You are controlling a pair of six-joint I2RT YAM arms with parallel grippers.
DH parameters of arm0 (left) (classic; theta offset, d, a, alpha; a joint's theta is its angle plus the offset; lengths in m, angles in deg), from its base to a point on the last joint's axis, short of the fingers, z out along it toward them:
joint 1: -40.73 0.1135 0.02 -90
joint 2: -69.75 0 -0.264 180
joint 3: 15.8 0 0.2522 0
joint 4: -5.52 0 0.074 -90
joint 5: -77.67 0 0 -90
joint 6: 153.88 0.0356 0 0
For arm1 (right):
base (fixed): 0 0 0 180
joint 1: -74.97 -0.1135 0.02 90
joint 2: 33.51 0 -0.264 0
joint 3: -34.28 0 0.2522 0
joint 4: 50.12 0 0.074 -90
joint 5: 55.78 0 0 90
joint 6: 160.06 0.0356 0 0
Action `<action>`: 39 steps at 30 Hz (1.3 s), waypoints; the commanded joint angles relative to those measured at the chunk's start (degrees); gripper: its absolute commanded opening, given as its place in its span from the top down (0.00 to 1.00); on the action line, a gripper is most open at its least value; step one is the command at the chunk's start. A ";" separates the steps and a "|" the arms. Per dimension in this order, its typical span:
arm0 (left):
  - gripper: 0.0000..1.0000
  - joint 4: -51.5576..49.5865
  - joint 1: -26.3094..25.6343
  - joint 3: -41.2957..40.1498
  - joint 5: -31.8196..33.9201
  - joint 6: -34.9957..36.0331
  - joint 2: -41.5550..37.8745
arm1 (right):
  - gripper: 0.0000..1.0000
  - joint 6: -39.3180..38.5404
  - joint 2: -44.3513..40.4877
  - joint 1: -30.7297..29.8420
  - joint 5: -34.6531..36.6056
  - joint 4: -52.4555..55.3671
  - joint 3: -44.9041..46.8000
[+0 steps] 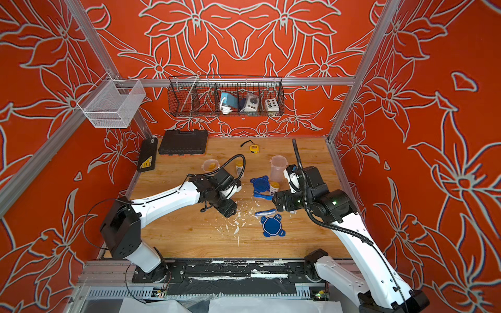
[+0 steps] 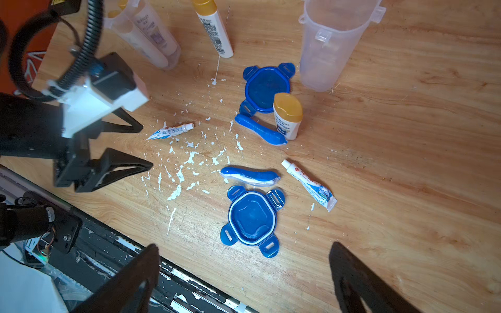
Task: Pack away toiletry kits
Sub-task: Pick up the toiletry item from the center of the board.
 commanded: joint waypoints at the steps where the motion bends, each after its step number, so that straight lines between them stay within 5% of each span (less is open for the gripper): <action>1: 0.27 1.33 -0.21 2.06 3.20 2.47 4.15 | 0.02 1.05 -0.97 0.34 0.24 0.19 1.22; 16: 0.46 4.00 -0.67 7.10 10.50 5.30 16.34 | 0.02 0.68 -0.32 0.46 0.42 -0.78 0.97; 22: 0.62 3.80 -1.02 9.00 10.94 5.54 19.05 | 0.02 0.67 -0.07 0.42 0.53 -0.87 0.71; 30: 0.85 2.75 -1.11 10.23 10.85 5.74 18.92 | 0.02 0.45 0.12 0.41 1.08 -0.95 0.05; 39: 1.00 -0.09 -1.12 10.59 9.92 3.82 12.04 | 0.02 -0.37 1.17 0.40 1.33 -1.00 -1.84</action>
